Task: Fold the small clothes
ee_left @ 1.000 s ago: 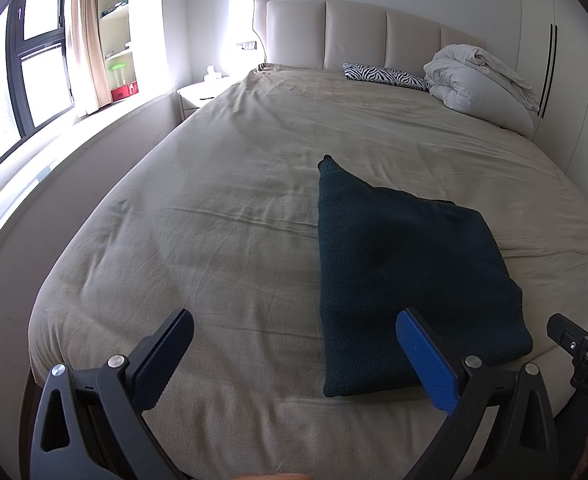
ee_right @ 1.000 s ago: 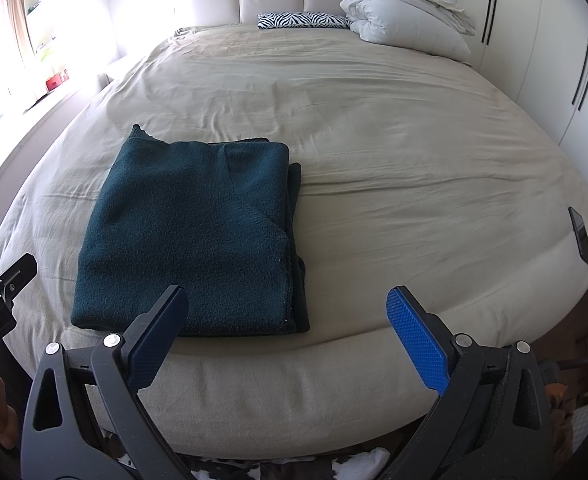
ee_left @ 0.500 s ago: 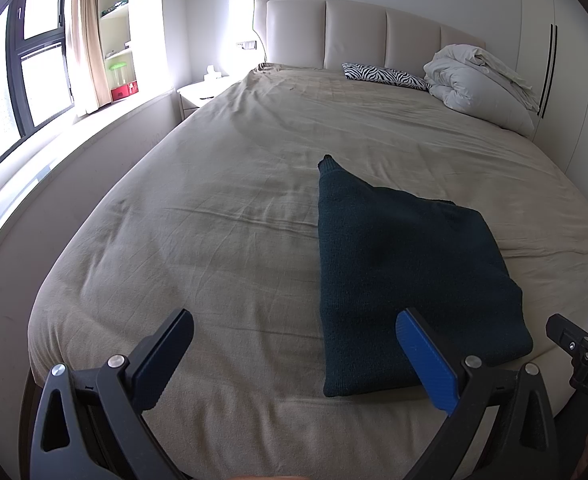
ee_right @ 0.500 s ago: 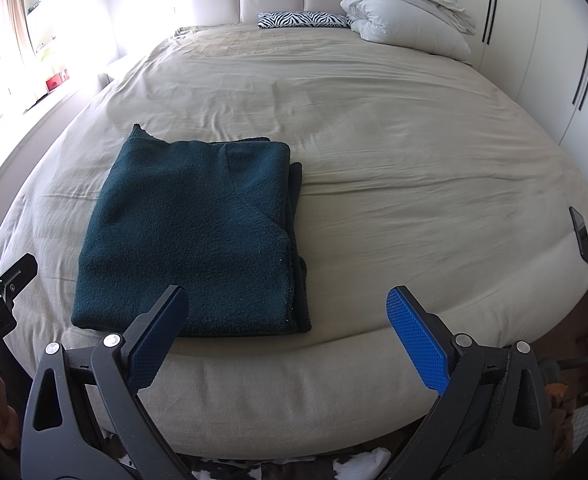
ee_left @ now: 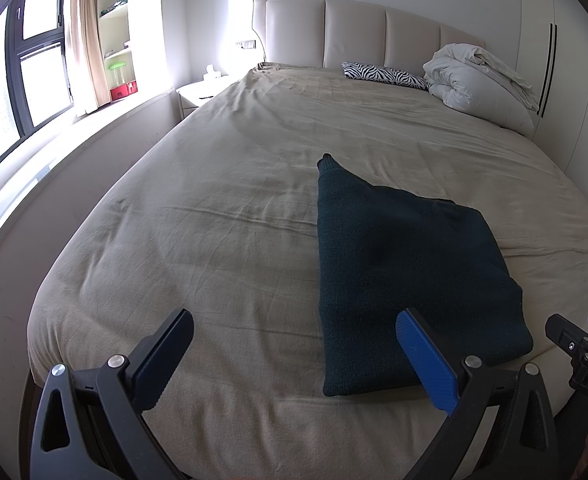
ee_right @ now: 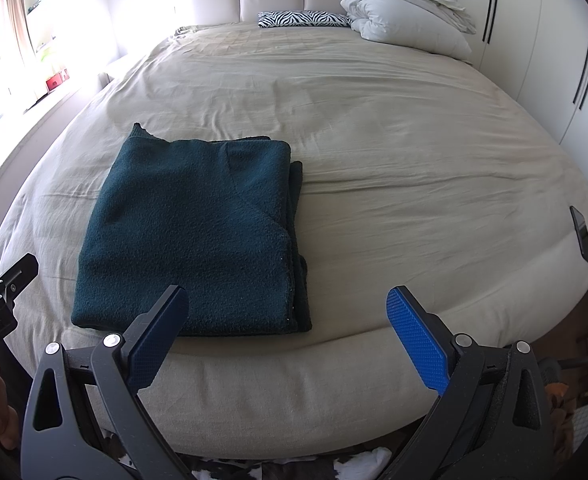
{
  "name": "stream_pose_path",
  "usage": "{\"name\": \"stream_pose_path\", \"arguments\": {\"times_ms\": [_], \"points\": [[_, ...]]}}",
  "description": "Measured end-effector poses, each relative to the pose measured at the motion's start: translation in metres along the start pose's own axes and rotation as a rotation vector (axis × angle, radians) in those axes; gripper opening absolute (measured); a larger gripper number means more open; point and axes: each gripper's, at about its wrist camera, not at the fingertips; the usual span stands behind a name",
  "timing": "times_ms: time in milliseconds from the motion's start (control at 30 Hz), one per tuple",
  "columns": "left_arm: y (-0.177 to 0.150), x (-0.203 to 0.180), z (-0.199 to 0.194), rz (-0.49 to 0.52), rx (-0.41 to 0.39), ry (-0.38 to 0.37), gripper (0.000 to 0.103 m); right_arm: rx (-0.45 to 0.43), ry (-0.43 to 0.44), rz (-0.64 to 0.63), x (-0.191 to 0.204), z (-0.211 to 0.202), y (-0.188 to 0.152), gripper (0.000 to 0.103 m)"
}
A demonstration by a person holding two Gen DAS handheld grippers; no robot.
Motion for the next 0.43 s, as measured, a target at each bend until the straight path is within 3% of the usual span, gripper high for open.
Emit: {"name": "stream_pose_path", "arguments": {"times_ms": [433], "points": [[-0.0021, -0.0003, 0.0013, 0.0, 0.001, 0.0, 0.103, 0.01, 0.007, 0.0, 0.0028, 0.0013, -0.003, 0.101]]}}
Point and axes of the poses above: each gripper's, at about its wrist camera, not at the fingertips, and z roughly the way its jaws point, x to its left, y to its top, and after that the axes turned 14 degrees about -y, right-handed
